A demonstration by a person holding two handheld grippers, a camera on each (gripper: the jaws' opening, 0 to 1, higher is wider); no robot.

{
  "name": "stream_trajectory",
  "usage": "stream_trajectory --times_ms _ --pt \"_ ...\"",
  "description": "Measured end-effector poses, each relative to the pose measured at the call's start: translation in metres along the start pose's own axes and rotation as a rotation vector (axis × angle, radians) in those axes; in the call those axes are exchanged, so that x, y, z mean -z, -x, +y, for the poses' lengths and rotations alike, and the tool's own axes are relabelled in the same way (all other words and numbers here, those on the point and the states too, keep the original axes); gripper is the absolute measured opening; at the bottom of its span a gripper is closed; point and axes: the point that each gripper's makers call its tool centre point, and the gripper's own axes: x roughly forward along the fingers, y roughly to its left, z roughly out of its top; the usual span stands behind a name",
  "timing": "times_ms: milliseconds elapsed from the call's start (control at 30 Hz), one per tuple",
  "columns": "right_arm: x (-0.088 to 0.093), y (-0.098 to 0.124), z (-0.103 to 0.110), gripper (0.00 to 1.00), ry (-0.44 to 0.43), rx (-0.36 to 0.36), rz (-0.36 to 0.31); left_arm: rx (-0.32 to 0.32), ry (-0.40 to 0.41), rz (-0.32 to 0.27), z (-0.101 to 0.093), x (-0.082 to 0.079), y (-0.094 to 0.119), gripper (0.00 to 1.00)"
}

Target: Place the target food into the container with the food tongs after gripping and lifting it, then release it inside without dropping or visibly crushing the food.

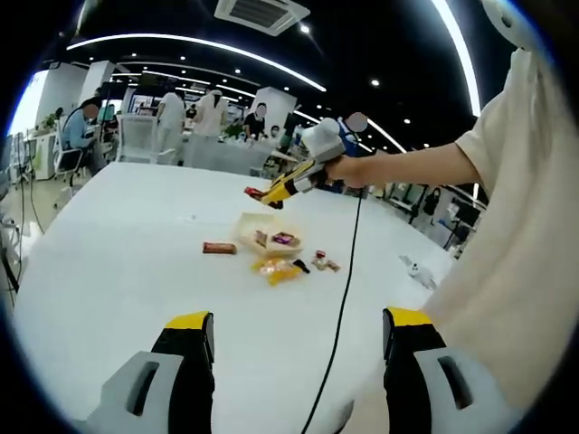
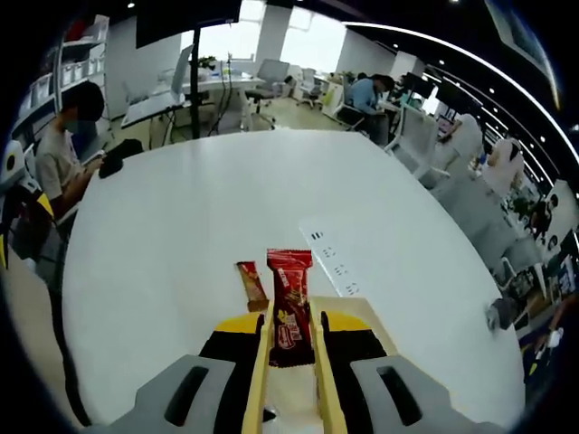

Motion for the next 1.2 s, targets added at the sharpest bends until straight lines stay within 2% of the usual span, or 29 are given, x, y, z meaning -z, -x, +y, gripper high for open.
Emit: stream_trajectory --times_ms 400,1200 --pt "0.004 0.006 -0.025 0.24 -0.021 0.034 0.003 0.004 0.002 0.003 -0.002 0.000 -0.002 0.76" --pt "0.006 0.007 -0.017 0.25 -0.027 0.023 0.000 0.006 0.005 0.014 -0.001 0.004 -0.005 0.76"
